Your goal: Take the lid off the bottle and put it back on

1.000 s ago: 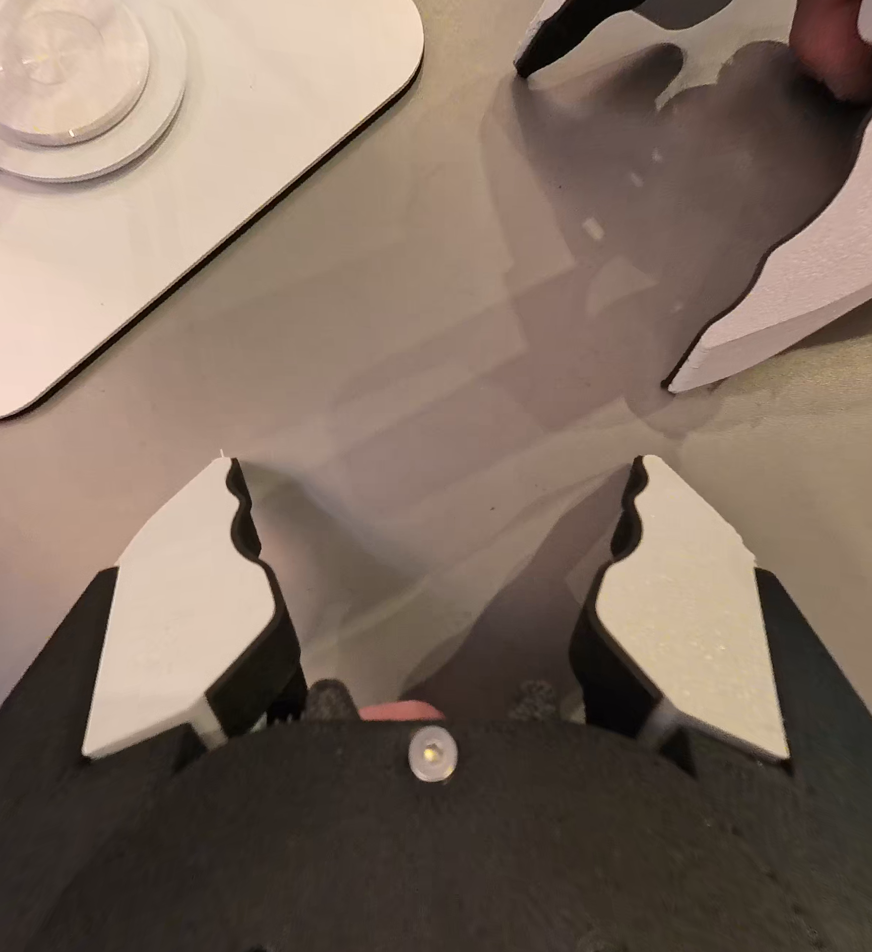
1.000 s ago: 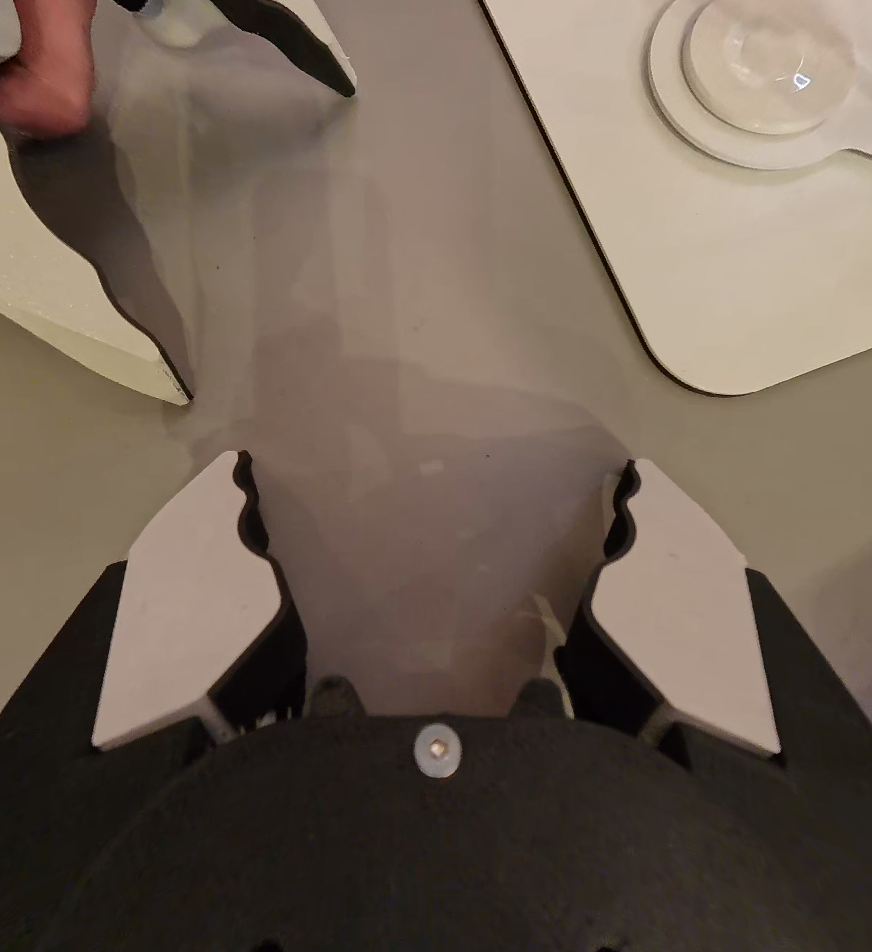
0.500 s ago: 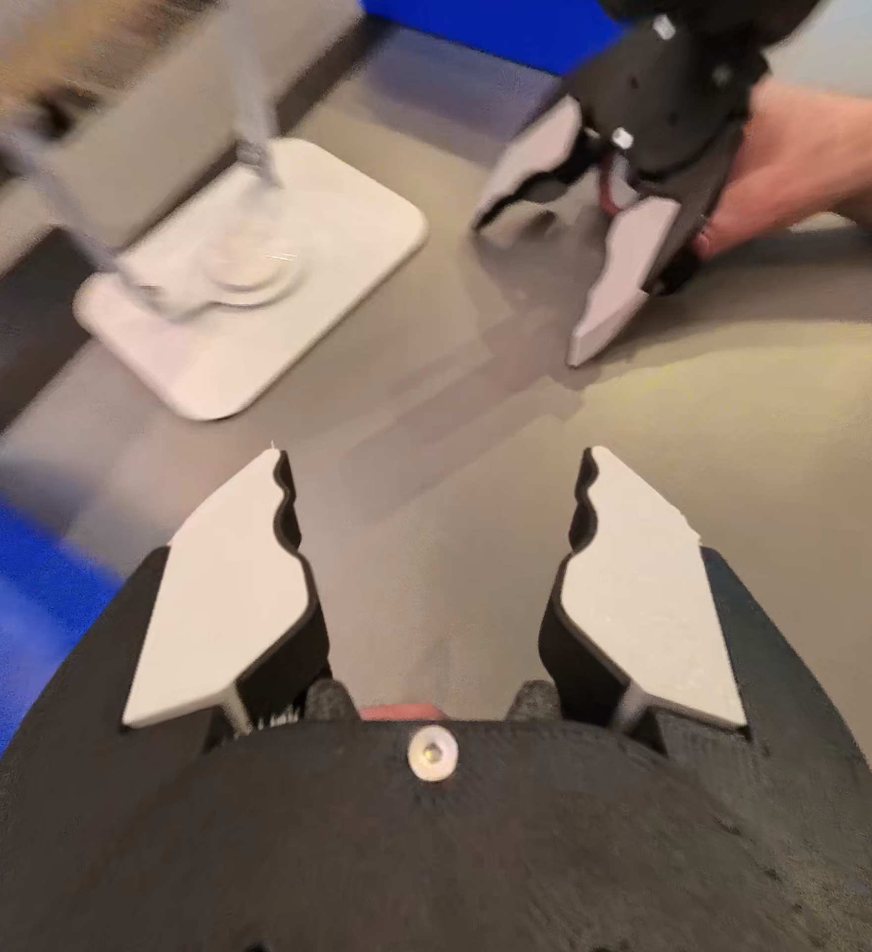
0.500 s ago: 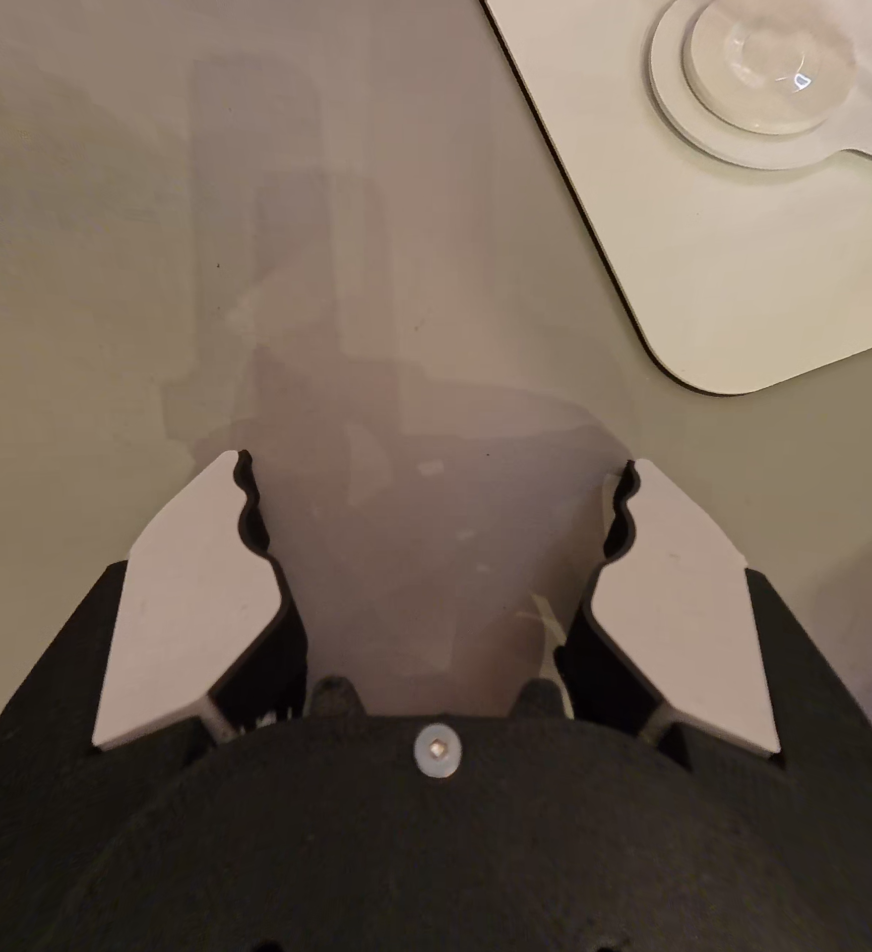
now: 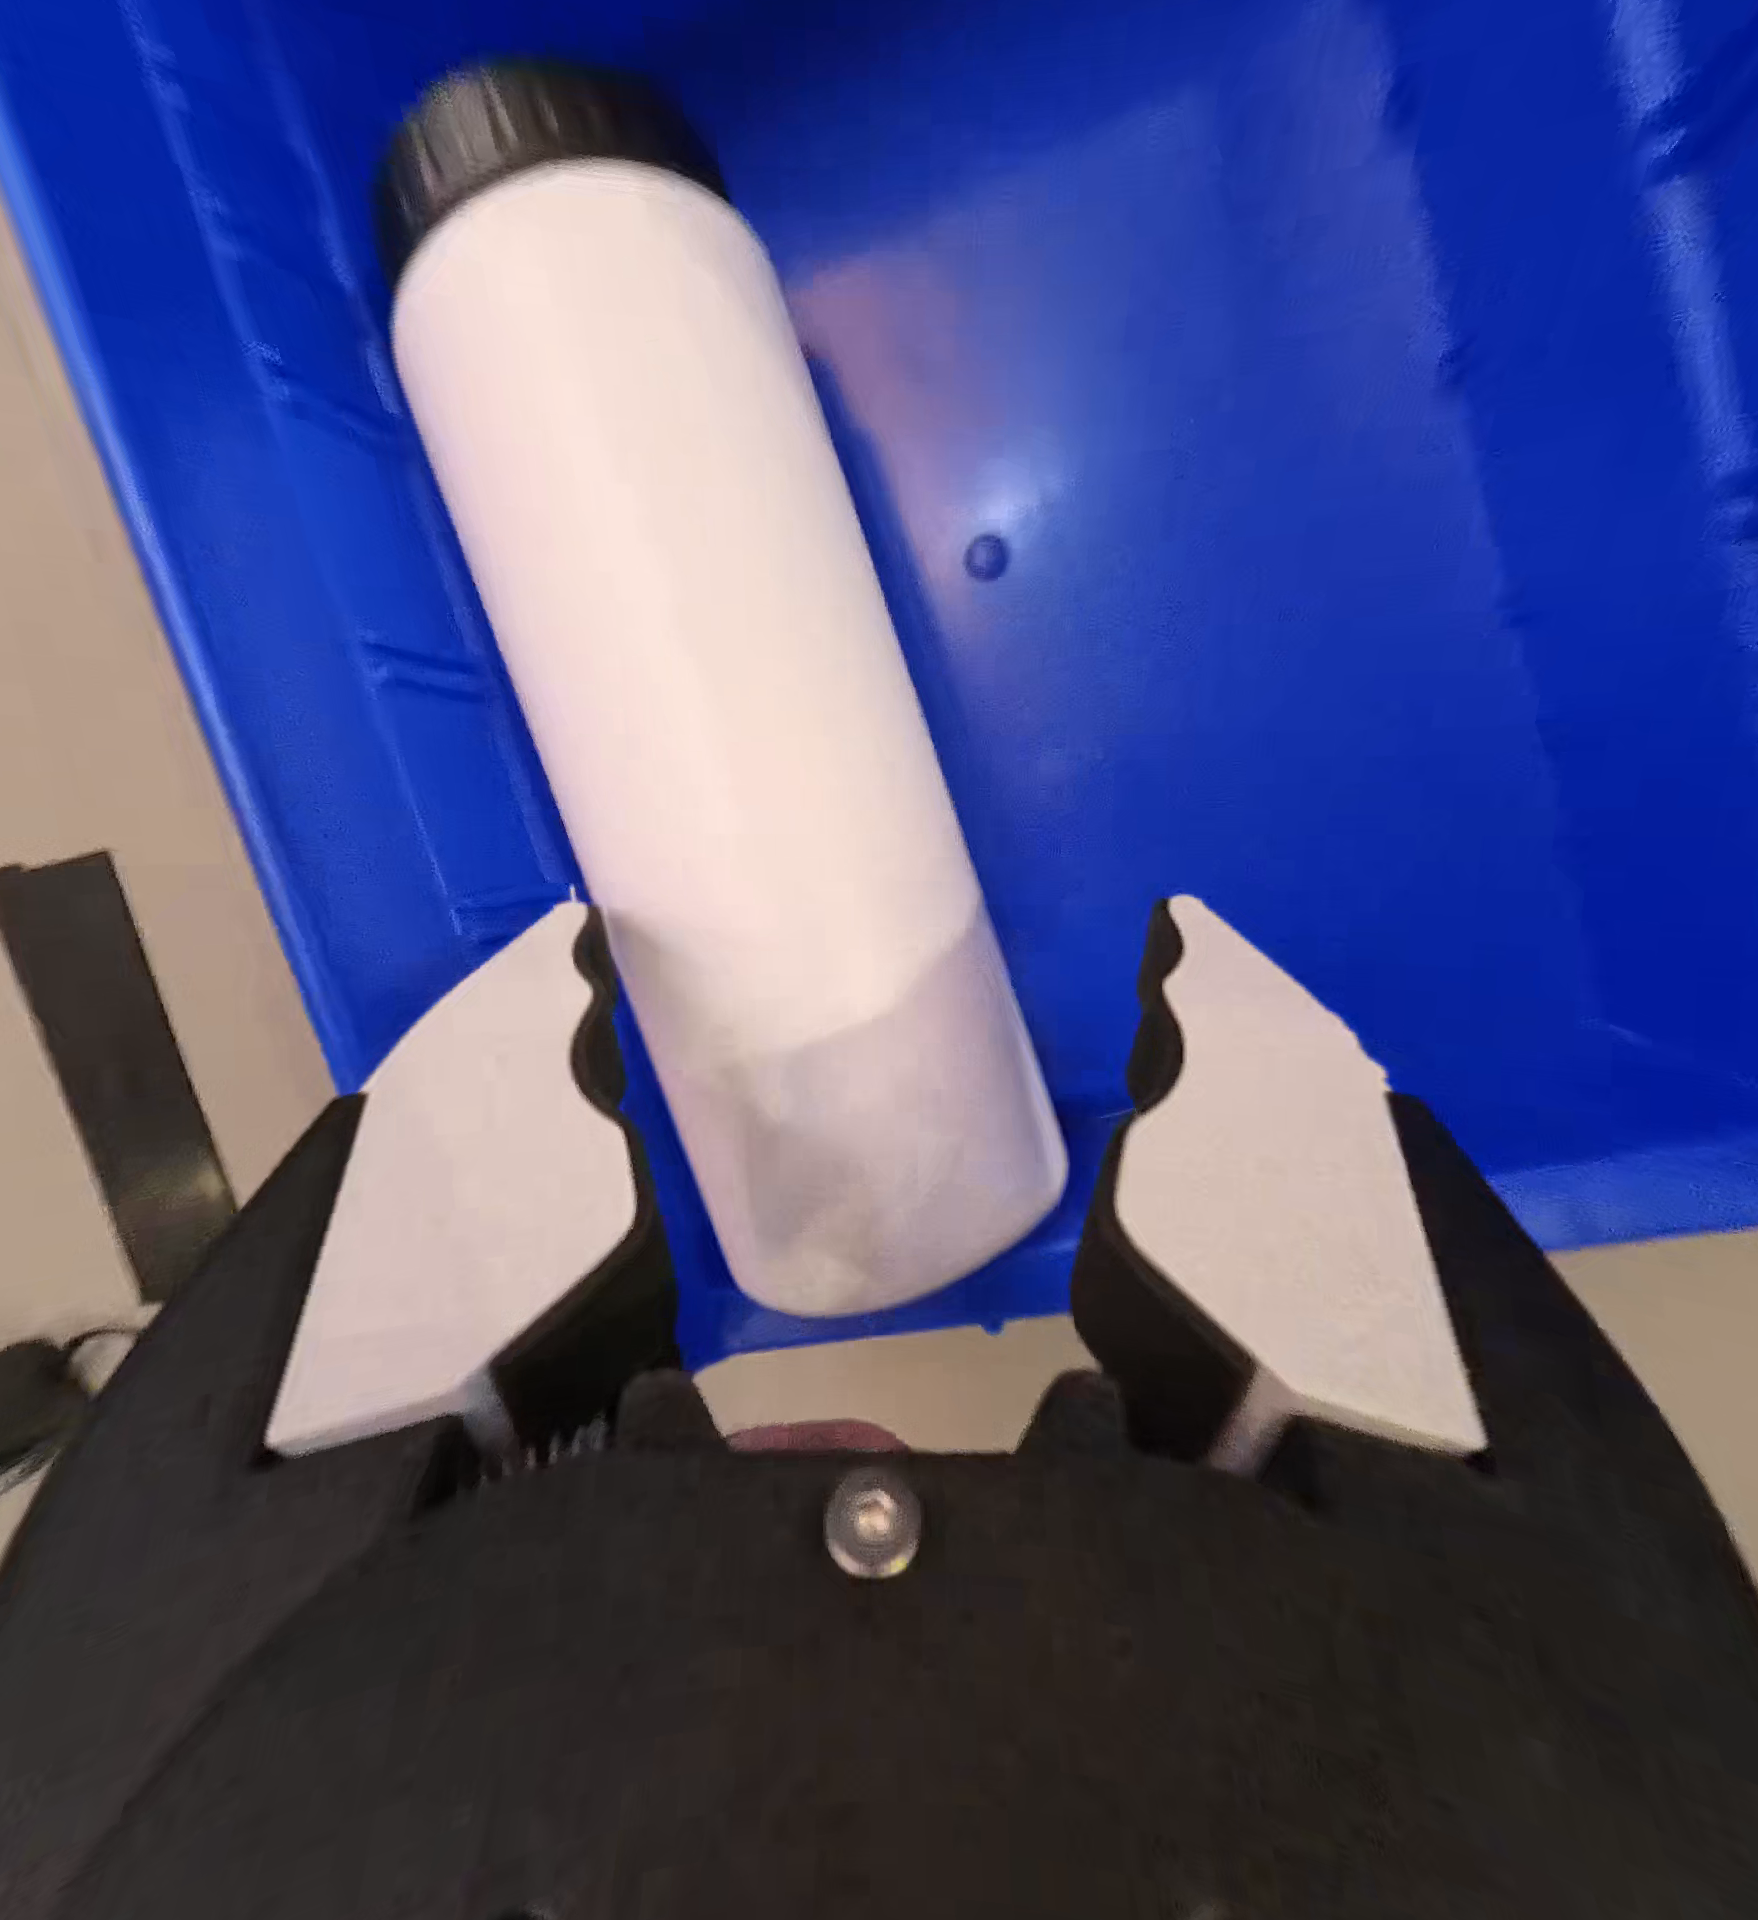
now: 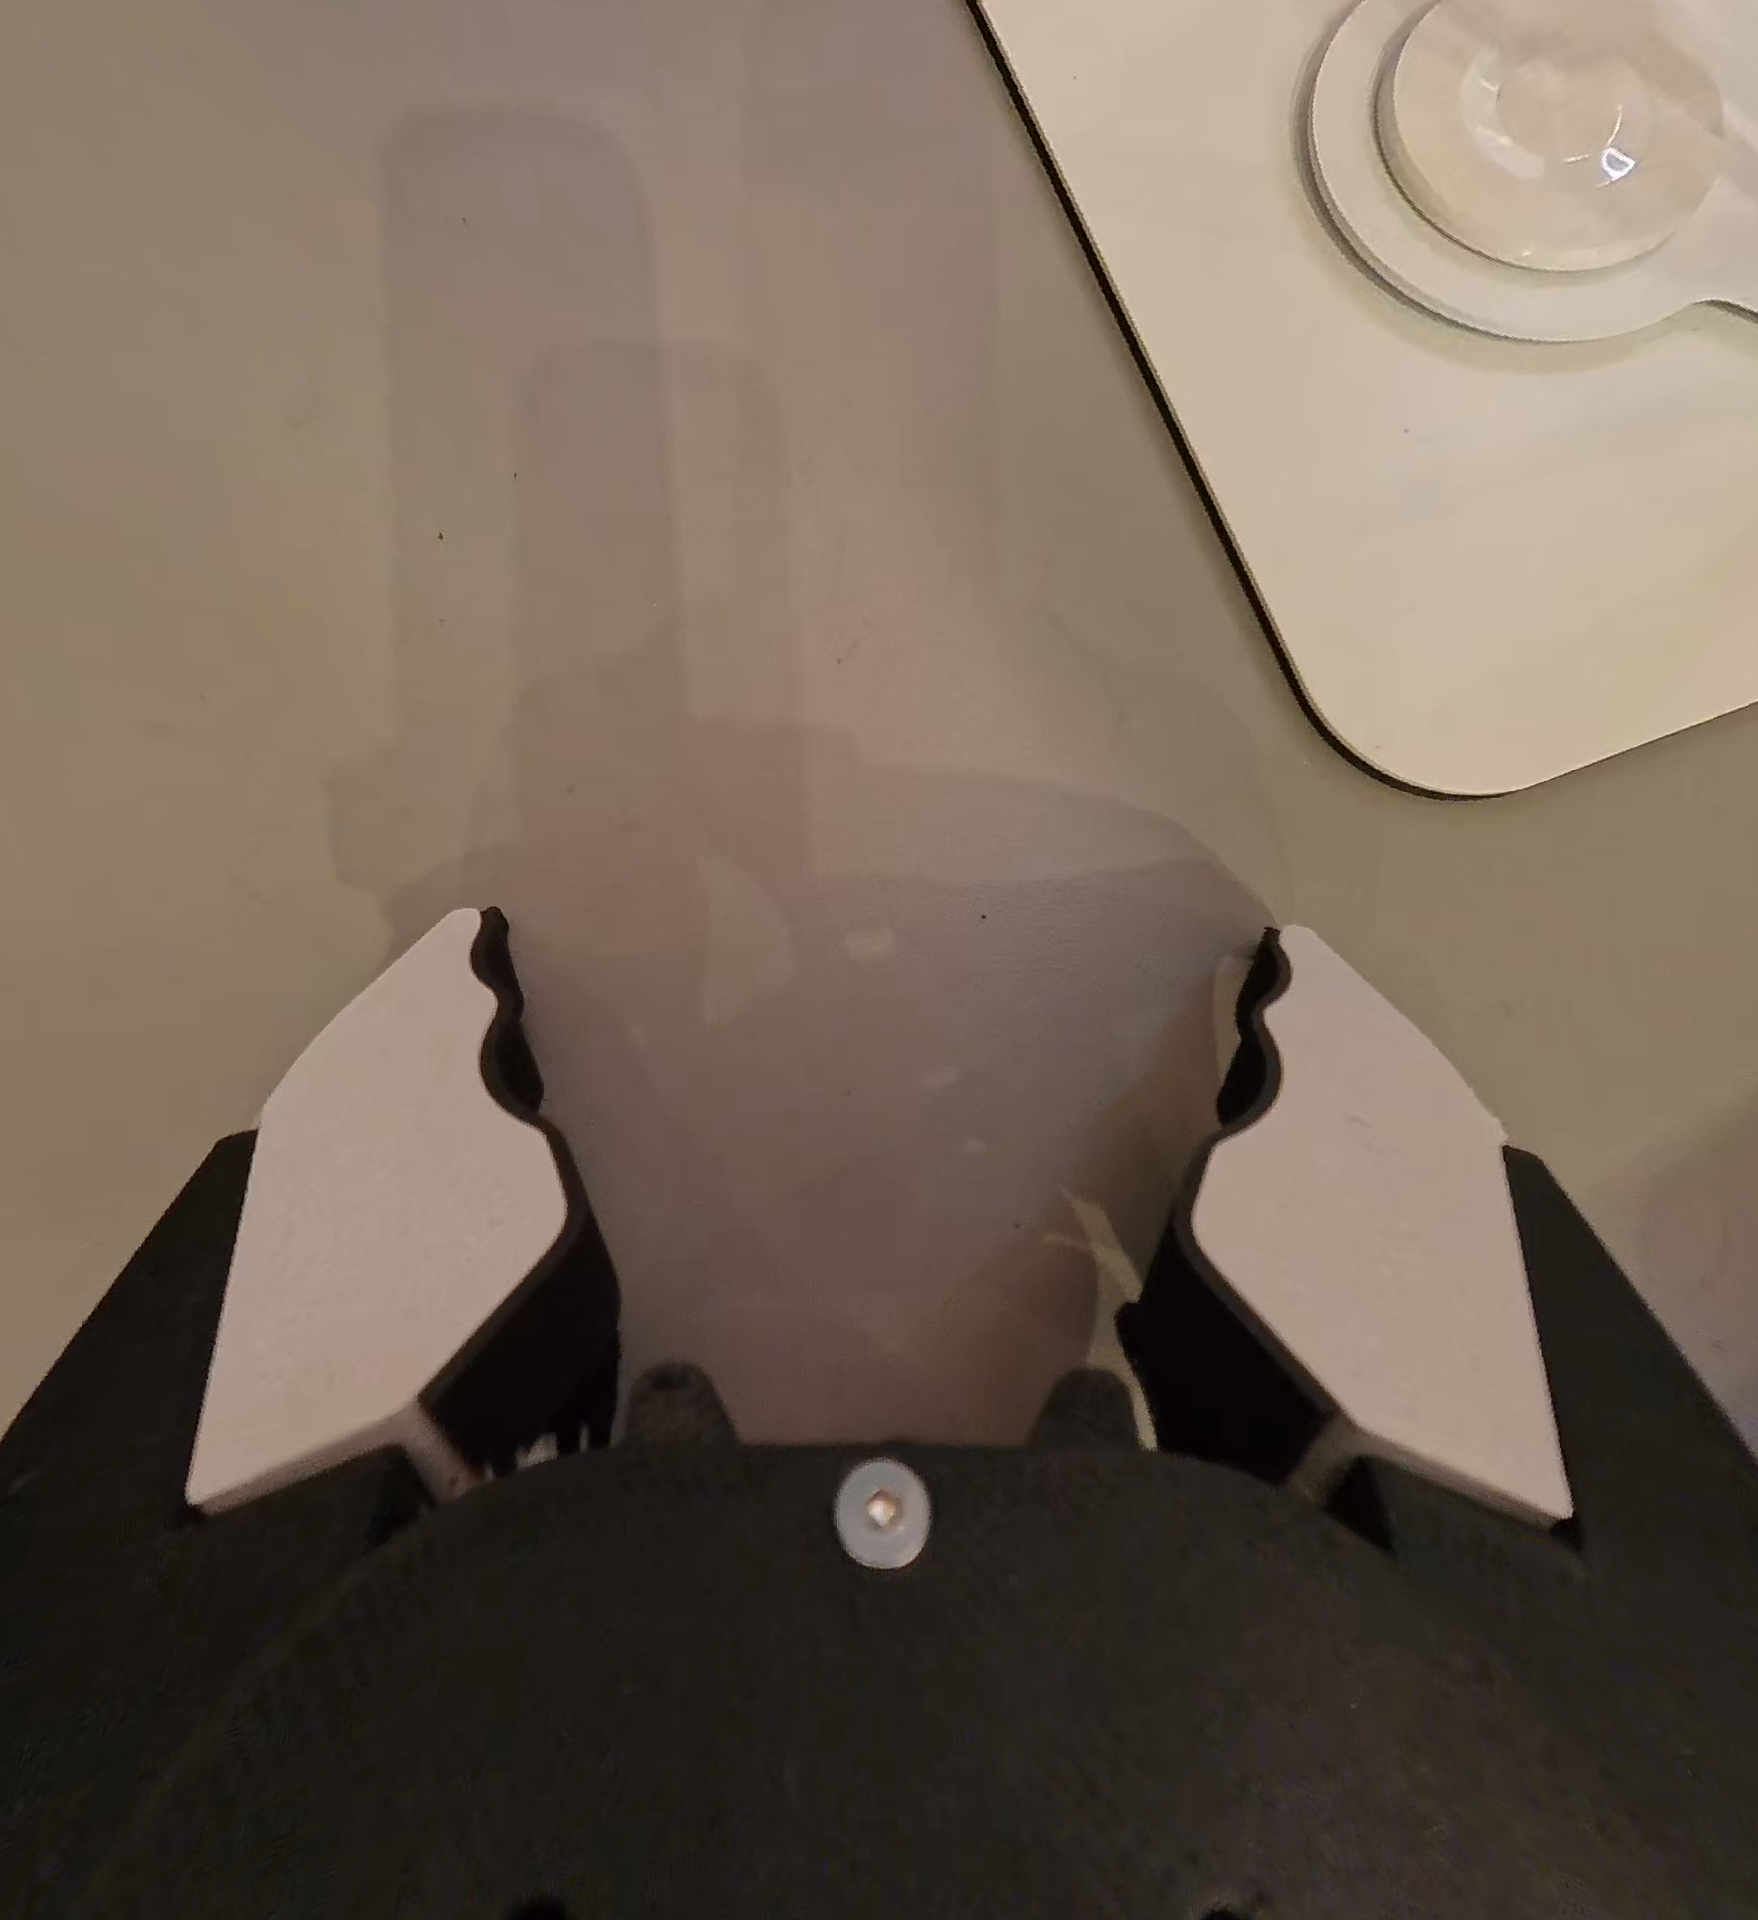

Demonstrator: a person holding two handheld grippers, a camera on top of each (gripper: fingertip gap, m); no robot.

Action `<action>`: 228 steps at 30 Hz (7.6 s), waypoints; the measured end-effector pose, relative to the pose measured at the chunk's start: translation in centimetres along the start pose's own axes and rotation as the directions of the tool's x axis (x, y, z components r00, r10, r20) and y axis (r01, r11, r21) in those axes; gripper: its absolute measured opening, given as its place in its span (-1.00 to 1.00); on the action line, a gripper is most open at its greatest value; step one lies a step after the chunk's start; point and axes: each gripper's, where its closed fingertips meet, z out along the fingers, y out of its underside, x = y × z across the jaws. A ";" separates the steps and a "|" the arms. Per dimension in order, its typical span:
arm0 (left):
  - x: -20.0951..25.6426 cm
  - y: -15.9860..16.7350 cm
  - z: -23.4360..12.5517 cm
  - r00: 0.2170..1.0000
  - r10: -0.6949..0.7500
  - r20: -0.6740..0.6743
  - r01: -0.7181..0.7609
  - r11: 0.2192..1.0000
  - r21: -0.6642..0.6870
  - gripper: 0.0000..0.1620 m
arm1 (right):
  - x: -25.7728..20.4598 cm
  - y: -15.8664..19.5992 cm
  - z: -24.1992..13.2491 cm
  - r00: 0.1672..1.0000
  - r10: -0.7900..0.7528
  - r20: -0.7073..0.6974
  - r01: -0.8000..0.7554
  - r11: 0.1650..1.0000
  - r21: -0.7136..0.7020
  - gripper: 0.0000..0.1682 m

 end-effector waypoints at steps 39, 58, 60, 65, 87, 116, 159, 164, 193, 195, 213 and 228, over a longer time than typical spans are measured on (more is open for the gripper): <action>1.3 -0.2 -6.3 0.952 -0.098 -0.292 0.218 0.883 0.415 0.07 | 0.6 -0.4 -0.6 0.999 0.046 0.000 -0.046 0.998 0.045 0.52; 31.5 -1.0 -19.6 0.607 0.641 -0.470 0.111 0.518 0.848 0.07 | -9.2 -18.3 -13.8 0.892 -0.116 0.436 -0.199 0.765 0.612 0.56; 34.2 -0.9 -19.5 0.555 0.680 -0.479 0.098 0.518 0.850 0.07 | -9.1 -18.7 -14.2 0.873 -0.127 0.470 -0.225 0.751 0.620 0.47; 37.3 -0.8 -18.6 0.481 0.691 -0.539 0.119 0.557 0.822 0.07 | -8.5 -17.0 -14.3 0.860 -0.140 0.491 -0.215 0.772 0.598 0.13; 41.7 -2.4 -16.0 0.451 0.767 -0.457 0.009 0.508 0.861 0.09 | -8.0 -11.1 -11.4 0.856 -0.258 0.447 -0.036 0.834 0.550 0.14; 41.3 -2.9 -15.4 0.515 0.751 -0.413 0.000 0.482 0.876 0.06 | -6.3 -11.8 -15.2 0.947 -0.168 0.275 0.270 0.880 -0.390 -0.13; 41.2 -3.3 -15.0 0.512 0.746 -0.426 0.009 0.492 0.871 0.05 | -4.9 -11.9 -15.5 0.492 -0.663 0.565 0.842 0.198 -0.501 -0.15; 41.3 -3.3 -15.0 0.515 0.747 -0.421 0.003 0.489 0.872 0.05 | -5.2 -11.5 -15.8 0.737 -0.471 0.484 0.671 0.429 -0.604 0.14; 41.4 -3.4 -15.0 0.513 0.744 -0.428 0.007 0.495 0.869 0.05 | -4.8 -12.4 -15.8 0.580 -0.634 0.511 0.788 0.277 -0.550 -0.15; 41.4 -3.4 -15.0 0.515 0.746 -0.422 0.004 0.491 0.871 0.05 | -5.2 -12.2 -16.1 0.741 -0.521 0.423 0.660 0.449 -0.603 -0.05; 41.6 -3.3 -15.1 0.510 0.747 -0.426 0.010 0.490 0.871 0.04 | -5.0 -12.1 -16.2 0.420 -0.718 0.555 0.884 0.186 -0.428 -0.18; 41.7 -3.3 -15.1 0.512 0.746 -0.426 0.009 0.492 0.871 0.05 | -5.3 -11.9 -16.0 0.899 -0.315 0.304 0.435 0.716 -0.546 -0.17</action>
